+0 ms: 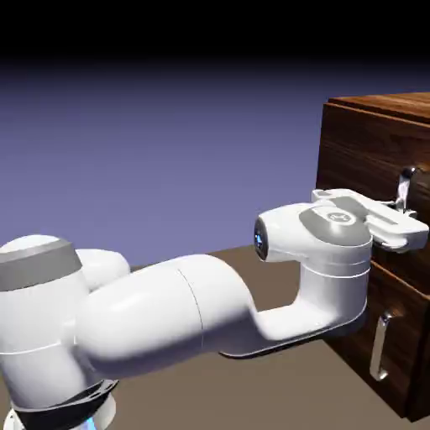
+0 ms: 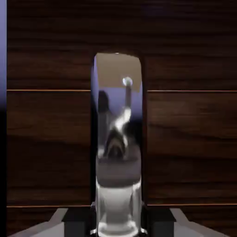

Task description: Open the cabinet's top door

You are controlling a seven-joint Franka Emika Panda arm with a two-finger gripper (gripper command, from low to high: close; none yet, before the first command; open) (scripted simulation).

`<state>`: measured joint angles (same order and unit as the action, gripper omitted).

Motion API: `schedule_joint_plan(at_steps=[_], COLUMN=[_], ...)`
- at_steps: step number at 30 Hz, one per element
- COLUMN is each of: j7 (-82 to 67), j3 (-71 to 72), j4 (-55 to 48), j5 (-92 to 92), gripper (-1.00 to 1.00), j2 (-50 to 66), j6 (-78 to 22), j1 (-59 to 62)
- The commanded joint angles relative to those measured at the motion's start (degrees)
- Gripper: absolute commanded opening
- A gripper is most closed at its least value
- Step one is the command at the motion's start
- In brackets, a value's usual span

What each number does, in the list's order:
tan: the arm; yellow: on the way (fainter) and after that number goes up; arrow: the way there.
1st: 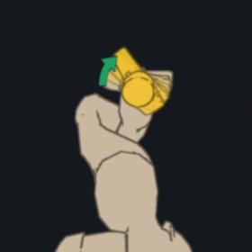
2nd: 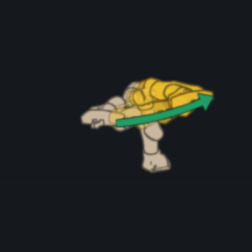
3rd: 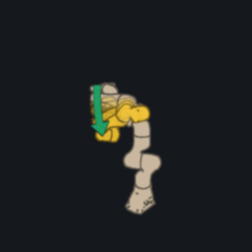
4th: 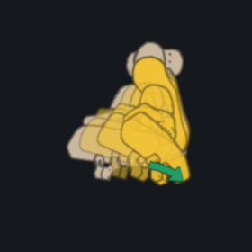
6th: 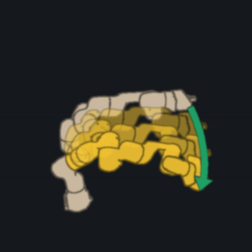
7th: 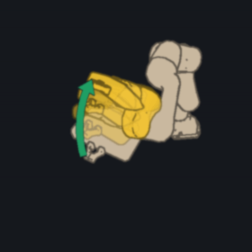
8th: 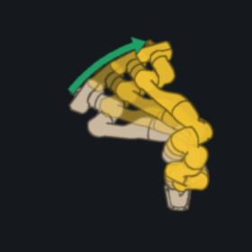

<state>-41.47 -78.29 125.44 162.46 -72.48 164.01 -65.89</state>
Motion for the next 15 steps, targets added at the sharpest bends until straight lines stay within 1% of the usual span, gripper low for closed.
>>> schedule_joint_plan(at_steps=[1, 5, 10, 15], j7=[0.3, 2.9, 15.3, 27.1], j3=[0.8, 4.1, 6.6, 14.3], j4=[2.1, 10.1, 11.0, 16.7], j5=[-0.2, -0.8, 3.5, 3.9], gripper=[-1.0, -1.0, -1.0, -1.0], j2=[0.1, 1.1, 9.4, 18.0], j6=[-1.8, -9.1, -8.5, -12.2], j1=[1.6, 7.9, 11.8, 21.7])
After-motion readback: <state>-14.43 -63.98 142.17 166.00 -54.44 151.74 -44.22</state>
